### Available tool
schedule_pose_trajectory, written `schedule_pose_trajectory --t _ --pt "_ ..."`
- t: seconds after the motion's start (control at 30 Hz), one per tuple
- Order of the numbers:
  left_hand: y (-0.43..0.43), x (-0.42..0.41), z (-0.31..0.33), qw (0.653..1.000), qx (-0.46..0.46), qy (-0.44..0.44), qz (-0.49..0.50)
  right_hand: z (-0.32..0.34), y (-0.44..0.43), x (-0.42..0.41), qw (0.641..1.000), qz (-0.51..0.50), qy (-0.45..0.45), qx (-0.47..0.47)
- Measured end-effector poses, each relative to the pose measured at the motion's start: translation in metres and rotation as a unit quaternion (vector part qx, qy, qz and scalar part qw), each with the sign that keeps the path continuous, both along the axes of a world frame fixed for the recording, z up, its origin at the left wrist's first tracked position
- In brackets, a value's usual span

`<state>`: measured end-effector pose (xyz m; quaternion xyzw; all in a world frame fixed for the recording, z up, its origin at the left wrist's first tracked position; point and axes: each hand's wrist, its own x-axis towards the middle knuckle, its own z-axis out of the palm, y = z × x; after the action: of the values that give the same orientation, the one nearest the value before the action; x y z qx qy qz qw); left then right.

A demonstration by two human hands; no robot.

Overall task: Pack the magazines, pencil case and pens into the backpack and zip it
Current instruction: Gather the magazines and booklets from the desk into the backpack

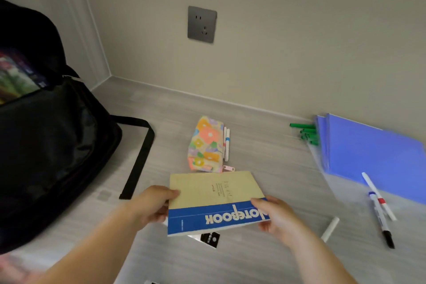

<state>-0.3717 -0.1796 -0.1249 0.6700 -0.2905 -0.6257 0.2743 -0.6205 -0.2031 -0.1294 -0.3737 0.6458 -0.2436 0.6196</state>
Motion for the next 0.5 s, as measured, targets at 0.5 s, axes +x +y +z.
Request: schedule_pose_trajectory --t 0.5 --pt "0.043 0.025 0.063 0.976 -0.177 0.076 0.097 0.075 0.001 0.095 0.950 0.056 -0.246 -0.182"
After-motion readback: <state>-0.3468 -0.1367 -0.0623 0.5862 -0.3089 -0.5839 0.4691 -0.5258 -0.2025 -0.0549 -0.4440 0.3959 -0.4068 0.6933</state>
